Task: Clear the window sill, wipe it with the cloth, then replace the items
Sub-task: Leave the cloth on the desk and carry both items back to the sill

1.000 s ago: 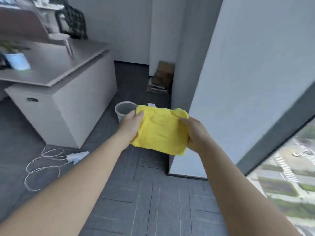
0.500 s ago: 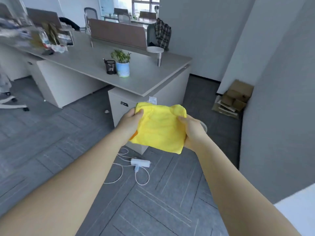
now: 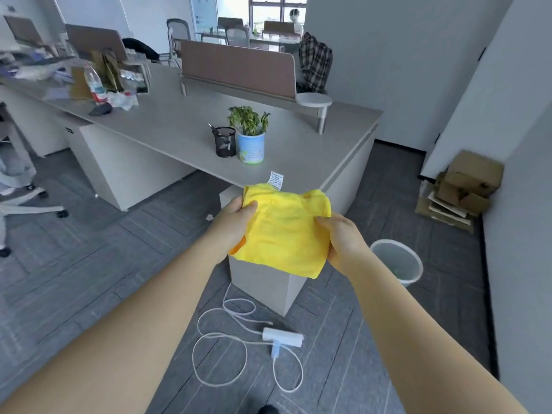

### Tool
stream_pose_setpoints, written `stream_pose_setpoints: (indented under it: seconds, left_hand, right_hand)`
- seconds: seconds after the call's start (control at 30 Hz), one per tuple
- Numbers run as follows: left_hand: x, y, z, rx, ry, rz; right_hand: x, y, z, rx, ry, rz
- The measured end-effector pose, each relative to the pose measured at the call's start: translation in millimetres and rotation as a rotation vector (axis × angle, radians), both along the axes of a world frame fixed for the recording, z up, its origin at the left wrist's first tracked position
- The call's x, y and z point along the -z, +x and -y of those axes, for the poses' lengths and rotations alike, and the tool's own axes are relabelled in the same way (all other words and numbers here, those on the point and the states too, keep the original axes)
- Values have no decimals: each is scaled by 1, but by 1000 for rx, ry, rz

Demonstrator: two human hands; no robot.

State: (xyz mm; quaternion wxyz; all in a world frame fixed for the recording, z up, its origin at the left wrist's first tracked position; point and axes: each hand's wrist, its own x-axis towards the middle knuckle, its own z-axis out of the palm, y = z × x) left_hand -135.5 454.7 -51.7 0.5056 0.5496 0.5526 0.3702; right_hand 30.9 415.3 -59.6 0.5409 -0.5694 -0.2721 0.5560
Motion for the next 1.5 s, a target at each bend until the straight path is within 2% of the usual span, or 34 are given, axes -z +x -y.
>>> stream_pose_setpoints:
  seconds: [0.27,0.53,0.8,0.97,1.03,1.13,1.33,1.5]
  left_hand:
    - [27,35,-172,139,-92,-26]
    - [76,56,-312,305,-152,-214]
    - [127,79,-420,558,-151,-330]
    - [146,87,-450,591,-72,-402]
    - [151,84,-454,555,-3,-509]
    - [152,77,-457,506,43,-546]
    - [136,48,-446,346,63,-416]
    - [122,-10,-436,216,95,-334]
  right_hand:
    - [37,34,-158,76,-62,-20]
    - [82,42,-268,194,-171,-1]
    - [134,43,-358,403,-272,205]
    - [152,42,-382,396,-339,513]
    - [155,42,-384,368,-391,585]
    - [151,40,-382,362,-441,699]
    - [130,9,-386,318,-468,933]
    - [119,-41,-411,178,-323,876]
